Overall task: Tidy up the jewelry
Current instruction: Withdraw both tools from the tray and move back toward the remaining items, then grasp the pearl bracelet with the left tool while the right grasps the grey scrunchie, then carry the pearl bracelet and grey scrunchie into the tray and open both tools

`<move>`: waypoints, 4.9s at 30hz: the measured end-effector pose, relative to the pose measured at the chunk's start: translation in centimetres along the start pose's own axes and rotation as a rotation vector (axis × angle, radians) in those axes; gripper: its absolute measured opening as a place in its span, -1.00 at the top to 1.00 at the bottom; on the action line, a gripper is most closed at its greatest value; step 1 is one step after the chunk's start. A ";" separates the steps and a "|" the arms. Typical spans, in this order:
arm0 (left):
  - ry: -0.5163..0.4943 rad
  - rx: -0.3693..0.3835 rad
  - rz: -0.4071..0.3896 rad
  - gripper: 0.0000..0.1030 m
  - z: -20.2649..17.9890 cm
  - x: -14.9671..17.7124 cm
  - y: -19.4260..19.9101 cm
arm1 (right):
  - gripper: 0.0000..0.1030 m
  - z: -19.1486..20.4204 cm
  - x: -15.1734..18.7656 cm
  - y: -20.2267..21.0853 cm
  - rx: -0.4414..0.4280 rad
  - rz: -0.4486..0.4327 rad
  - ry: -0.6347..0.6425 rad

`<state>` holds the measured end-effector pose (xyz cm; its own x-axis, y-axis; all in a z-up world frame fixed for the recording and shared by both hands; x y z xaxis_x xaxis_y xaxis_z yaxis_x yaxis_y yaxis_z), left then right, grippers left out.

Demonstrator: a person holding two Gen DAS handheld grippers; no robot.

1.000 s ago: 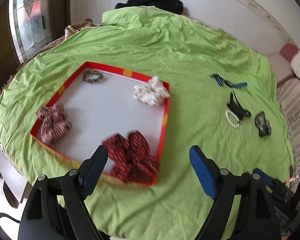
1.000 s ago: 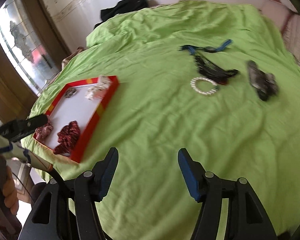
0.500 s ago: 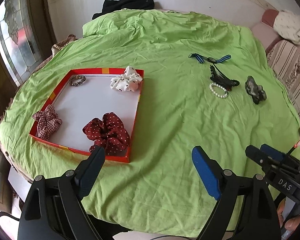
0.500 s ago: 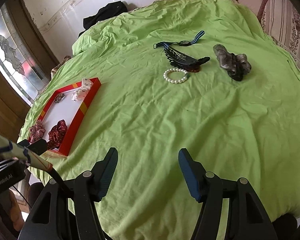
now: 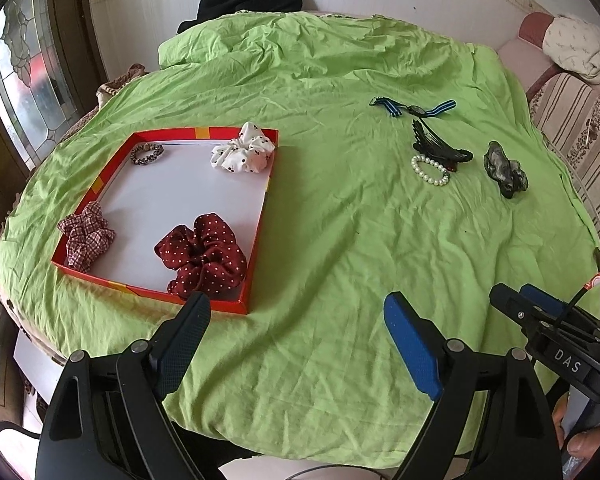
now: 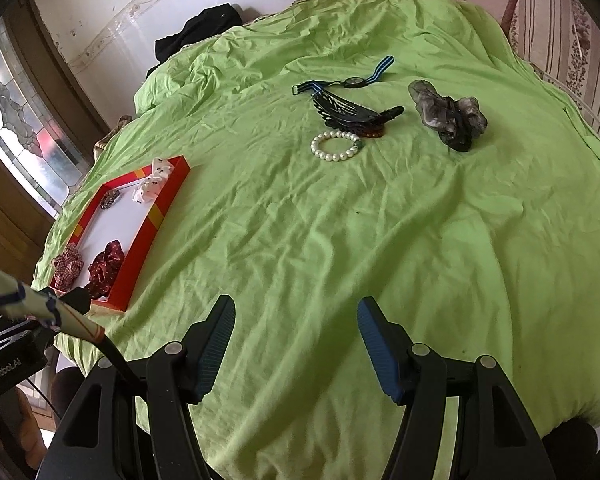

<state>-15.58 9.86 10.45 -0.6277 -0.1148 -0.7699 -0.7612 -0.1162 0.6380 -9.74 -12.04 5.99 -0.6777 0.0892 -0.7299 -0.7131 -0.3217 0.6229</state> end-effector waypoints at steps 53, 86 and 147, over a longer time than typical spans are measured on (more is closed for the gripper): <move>-0.002 0.318 0.200 -0.08 -14.8 -8.3 -23.9 | -0.43 -14.0 -11.8 -10.0 0.178 -0.131 0.075; -0.026 0.430 0.037 0.82 -10.8 -11.7 -9.6 | 0.70 -9.7 -11.6 -2.6 -0.048 -0.081 -0.105; 0.323 -0.007 0.071 0.82 30.4 -8.4 -18.1 | 0.38 27.9 -5.2 -24.8 -0.425 0.351 -0.022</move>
<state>-1.46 42.94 4.97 -0.5940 -0.4301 -0.6799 -0.7158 -0.1033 0.6907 6.44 21.77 2.21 -0.8687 -0.0734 -0.4899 -0.3116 -0.6877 0.6557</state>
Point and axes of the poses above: each gripper's, at about its wrist camera, not at the fingertips, and y roughly against the way its jaws point, z to its left, x to its underside, the point moved 3 cm from there along -y, roughly the way its jaws point, and after that the axes turned 15 degrees about -z, right-handed, at the moved point
